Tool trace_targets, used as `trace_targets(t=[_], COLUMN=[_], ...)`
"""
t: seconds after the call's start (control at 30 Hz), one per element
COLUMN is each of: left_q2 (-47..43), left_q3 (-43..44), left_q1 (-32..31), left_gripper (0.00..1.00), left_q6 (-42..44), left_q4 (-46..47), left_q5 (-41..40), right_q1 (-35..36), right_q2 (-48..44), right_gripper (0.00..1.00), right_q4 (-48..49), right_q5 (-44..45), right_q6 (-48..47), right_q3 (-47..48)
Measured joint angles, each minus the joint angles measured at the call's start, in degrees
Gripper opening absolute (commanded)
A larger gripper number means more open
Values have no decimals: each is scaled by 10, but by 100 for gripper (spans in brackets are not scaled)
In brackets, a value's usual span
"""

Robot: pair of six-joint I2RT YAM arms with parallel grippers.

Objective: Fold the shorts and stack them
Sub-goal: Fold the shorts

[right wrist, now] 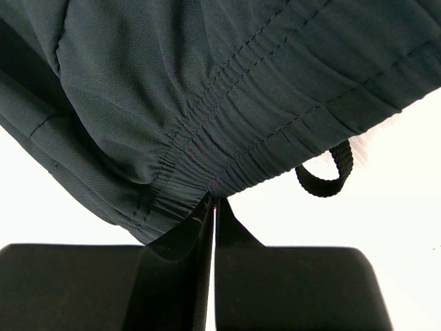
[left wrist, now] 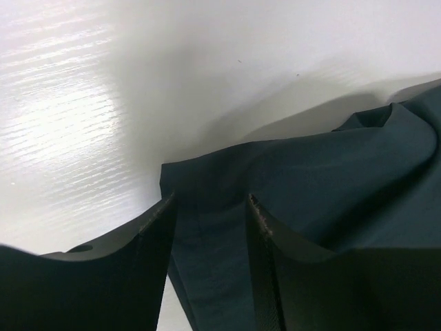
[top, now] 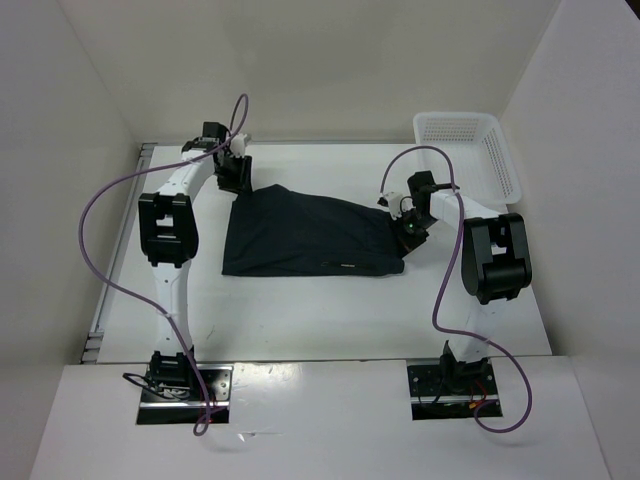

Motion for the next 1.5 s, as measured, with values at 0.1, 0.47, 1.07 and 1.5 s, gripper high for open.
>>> trace_targets(t=[0.1, 0.47, 1.07, 1.5], left_q2=[5, 6, 2, -50], left_q3=[0, 0, 18, -34], left_q1=[-2, -4, 22, 8], left_gripper=[57, 32, 0, 60], left_q6=[0, -1, 0, 0], left_q4=[-2, -9, -18, -15], left_q5=[0, -1, -43, -86], right_q1=[0, 0, 0, 2], right_q2=[0, 0, -6, -7], right_gripper=[0, 0, 0, 23], right_q4=[0, 0, 0, 0], right_q5=[0, 0, 0, 2], right_q6=[0, 0, -6, -7], right_q3=[0, 0, -5, 7])
